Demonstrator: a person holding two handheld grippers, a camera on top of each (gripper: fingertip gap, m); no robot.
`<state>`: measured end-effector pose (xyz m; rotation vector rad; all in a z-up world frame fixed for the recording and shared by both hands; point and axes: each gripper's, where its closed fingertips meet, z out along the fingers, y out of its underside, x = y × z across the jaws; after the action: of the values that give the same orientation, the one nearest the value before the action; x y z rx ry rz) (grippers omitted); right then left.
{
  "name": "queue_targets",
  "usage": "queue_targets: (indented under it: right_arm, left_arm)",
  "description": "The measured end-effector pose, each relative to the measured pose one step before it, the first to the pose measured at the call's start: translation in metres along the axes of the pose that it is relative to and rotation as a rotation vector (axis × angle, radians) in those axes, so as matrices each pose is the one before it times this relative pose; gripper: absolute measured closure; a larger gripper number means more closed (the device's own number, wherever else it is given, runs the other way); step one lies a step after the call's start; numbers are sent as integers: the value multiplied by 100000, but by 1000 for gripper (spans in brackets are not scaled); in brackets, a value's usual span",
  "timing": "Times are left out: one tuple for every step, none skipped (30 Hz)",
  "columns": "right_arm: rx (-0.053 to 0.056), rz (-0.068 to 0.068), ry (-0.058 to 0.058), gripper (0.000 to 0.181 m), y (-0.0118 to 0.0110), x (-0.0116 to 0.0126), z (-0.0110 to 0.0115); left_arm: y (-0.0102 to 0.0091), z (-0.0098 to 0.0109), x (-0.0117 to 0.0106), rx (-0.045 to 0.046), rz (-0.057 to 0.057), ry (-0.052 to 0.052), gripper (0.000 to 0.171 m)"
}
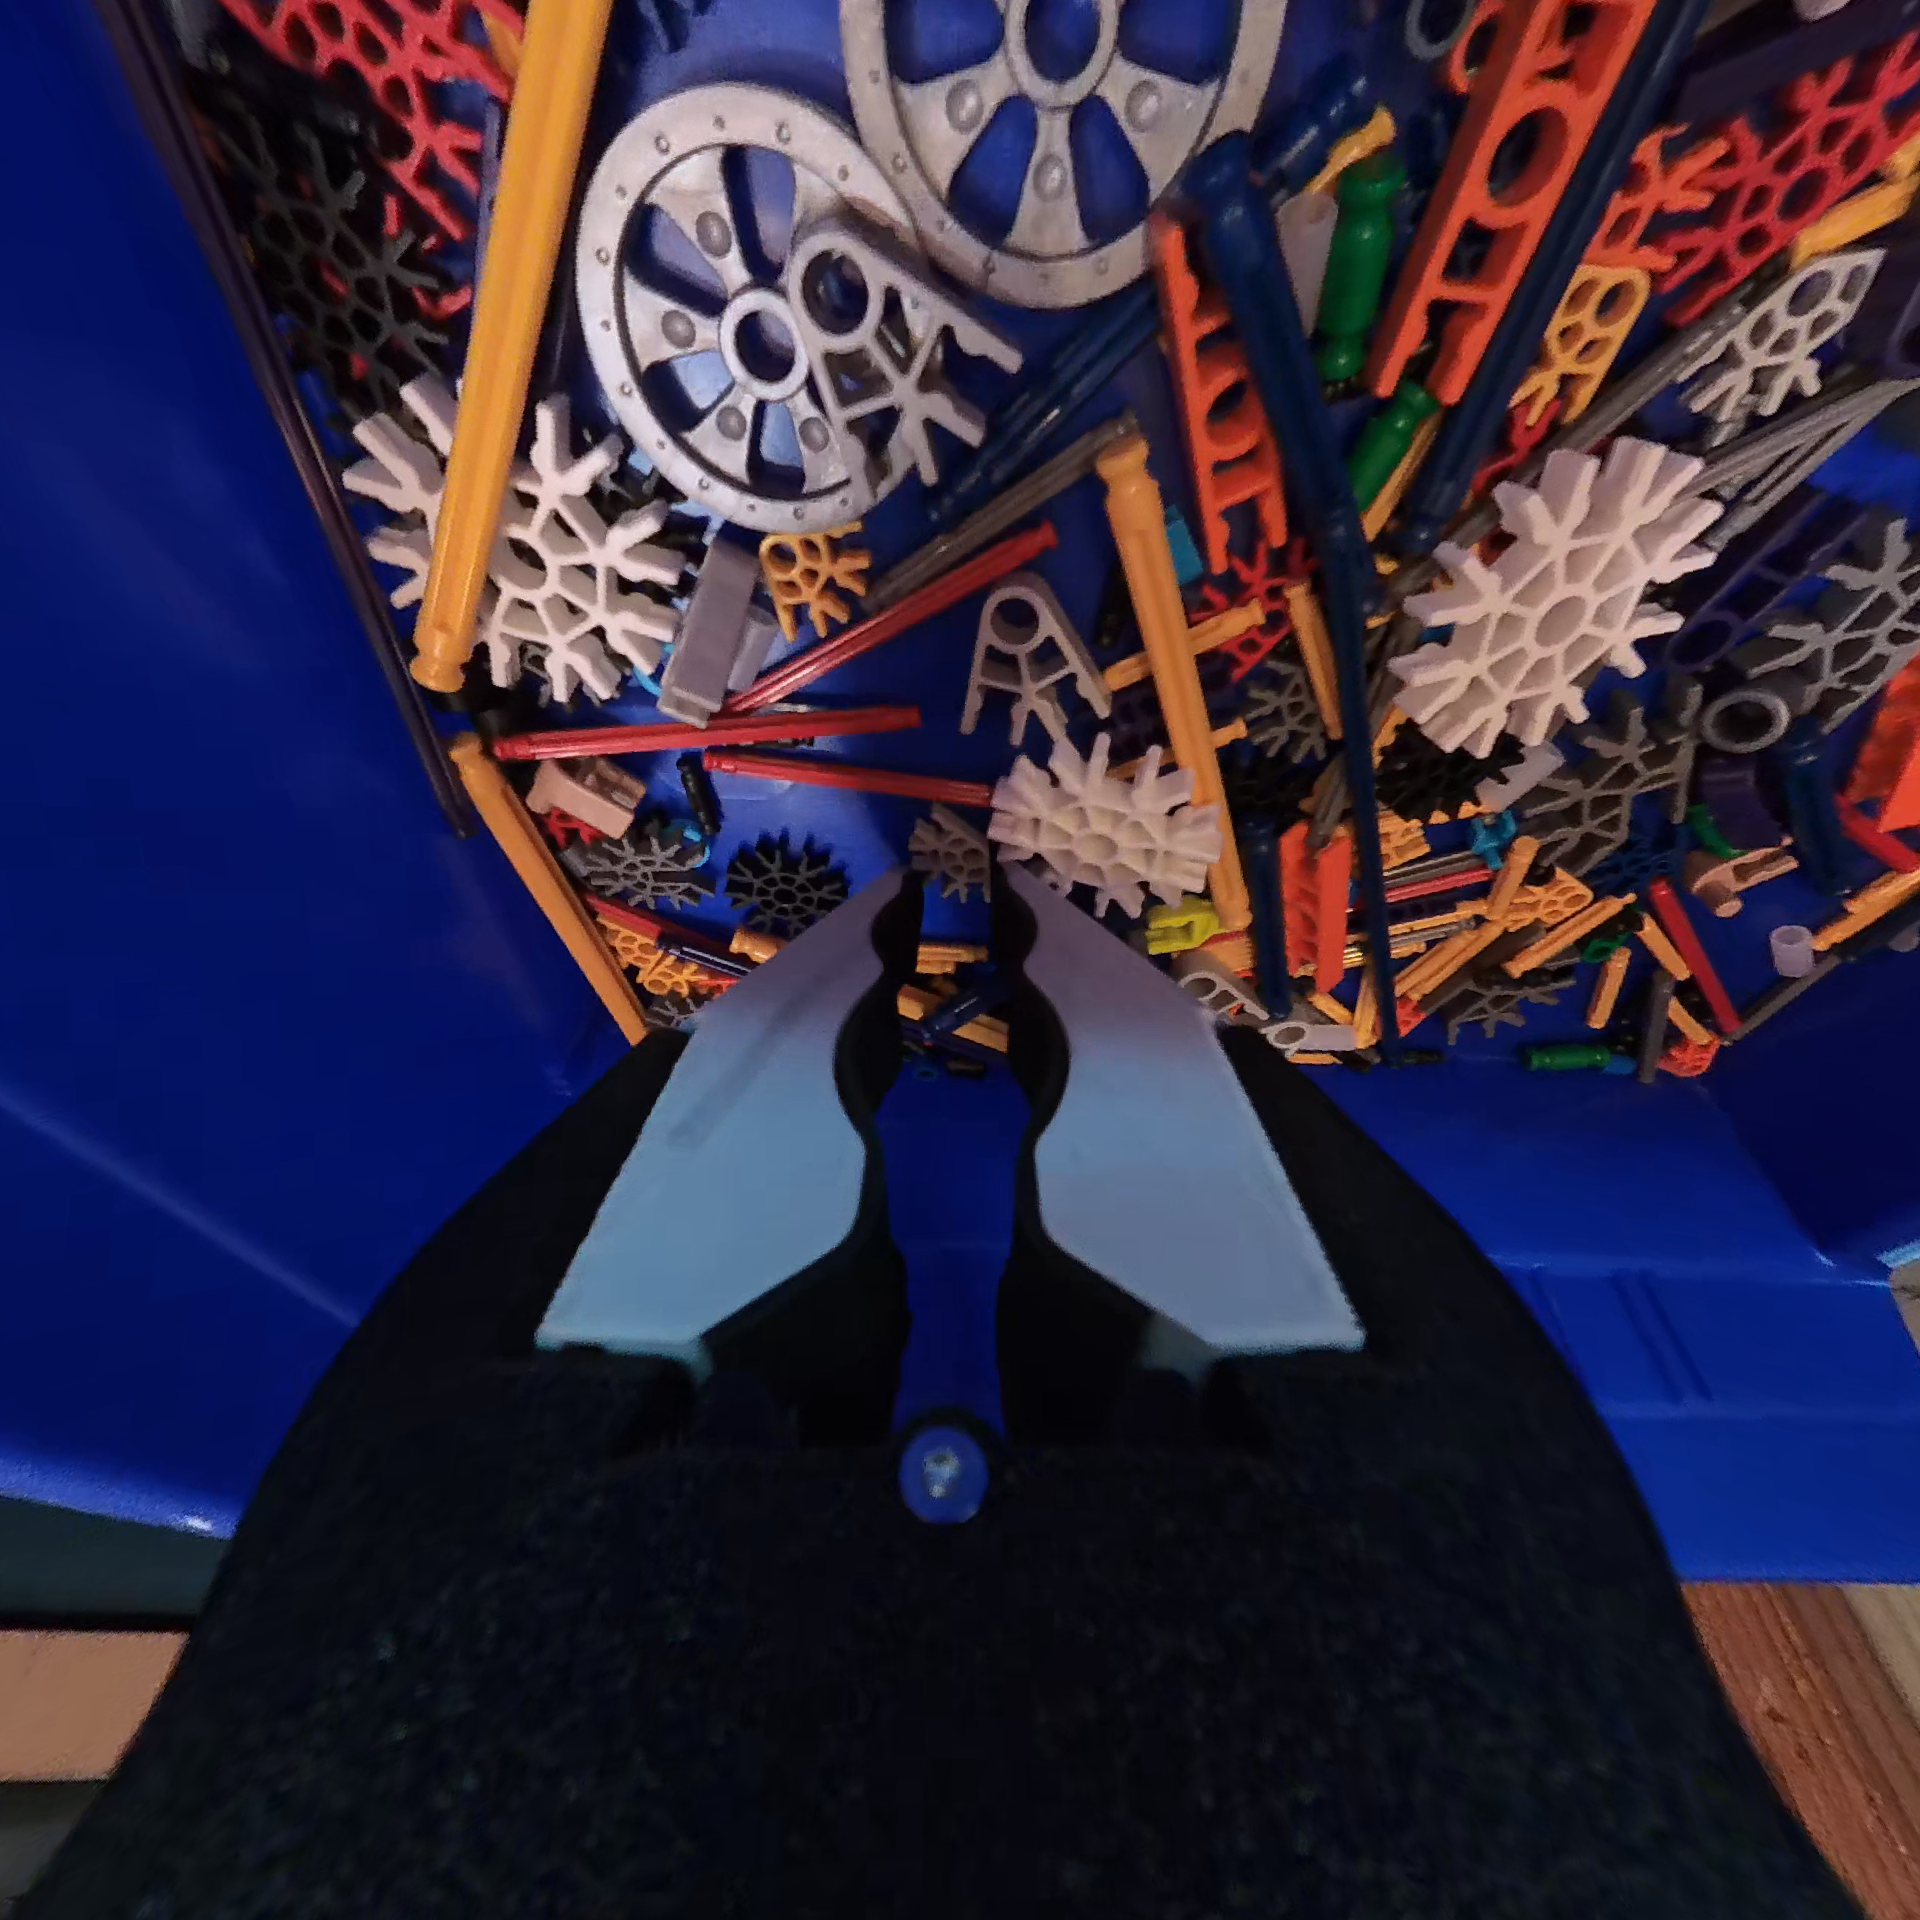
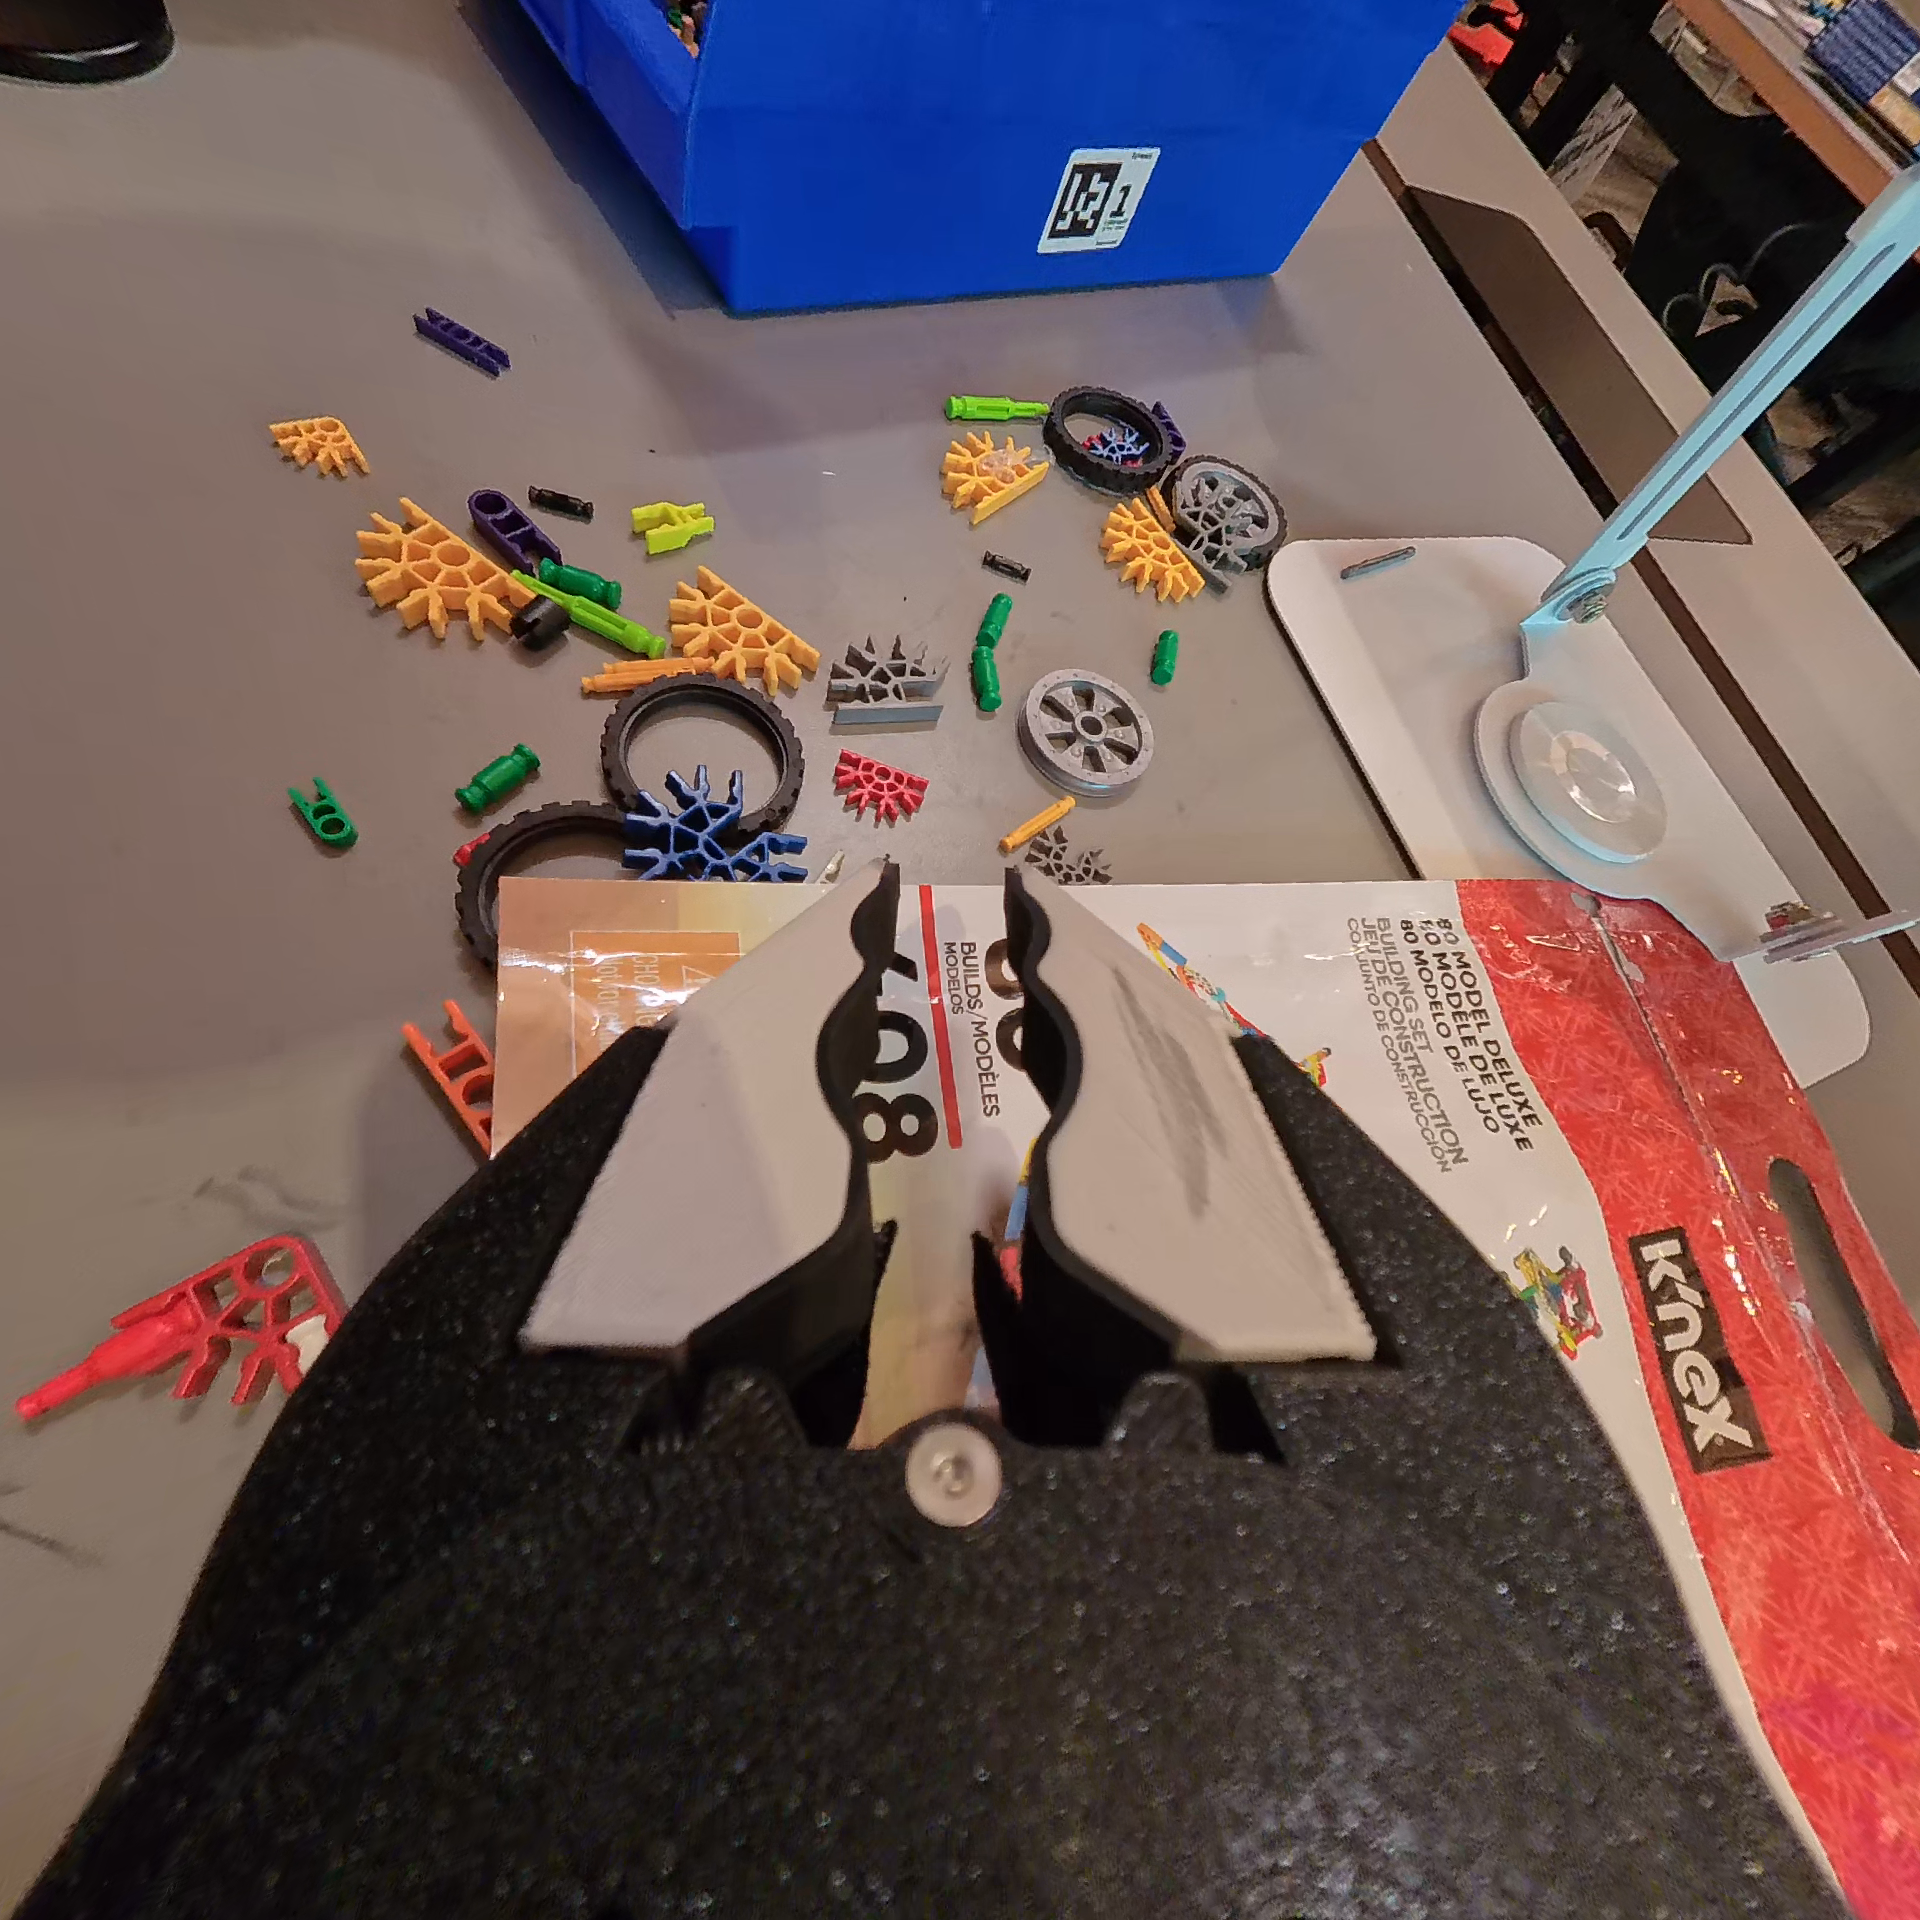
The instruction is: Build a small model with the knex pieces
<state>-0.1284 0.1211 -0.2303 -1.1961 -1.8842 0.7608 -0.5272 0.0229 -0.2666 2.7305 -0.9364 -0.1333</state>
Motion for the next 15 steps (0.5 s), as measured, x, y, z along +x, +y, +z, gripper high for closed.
queue_targets:
  right_arm:
    - [189, 68, 58, 162, -29, 22, -30]
    - [133, 49, 34, 162, -29, 14, -24]
    - [62, 1, -35, 163, -12, -5, -9]
    - [4, -17, -76, 162, -1, -19, 15]
    - [-52, -5, -128, 162, 10, -27, 25]
    - [-128, -47, -81, 162, 29, -20, 25]
    - [-106, -30, -49, 162, 18, -14, 21]
    - [-58, 27, 8, 162, 15, 8, 9]
    - [-43, 17, 89, 162, 5, 23, 5]
    - [10, 21, 57, 162, 2, 16, 0]
    - [20, 34, 30, 162, -7, 14, -5]
    - [-58, 4, -11, 162, 12, -2, 10]
    - [-73, -88, 24, 162, 6, 0, -4]
    - [-50, -131, 55, 162, -1, -1, -2]
    - [-99, -105, 186, 162, -10, 21, -16]
  left_arm:
    - [13, -18, 8, 192, 60, -444, 161]
    - [-15, -5, -4, 571, -120, -548, 161]
    - [-49, -35, 30, 963, -498, -429, 161]
    - [-10, -92, 81, 1034, -378, -261, 161]
    - [-14, -149, 47, 999, -402, -571, 160]
    - [55, -216, 1, 718, -191, -1062, 160]
    - [48, -320, 46, 757, -133, -987, 160]
    - [49, -442, 129, 716, -77, -780, 160]
    - [34, -581, 31, 784, 319, -1839, 161]
    - [-85, -735, 58, 1313, 29, -1835, 161]
    - [-170, -868, 136, 1699, 72, -1598, 161]
    - [-256, -968, 207, 1864, 449, -1740, 161]
    - [-291, -1039, 328, 1706, 624, -1569, 161]
    - [-408, -1117, 435, 1906, 1089, -1598, 161]
    - [-549, -1163, 583, 2170, 1387, -1417, 161]
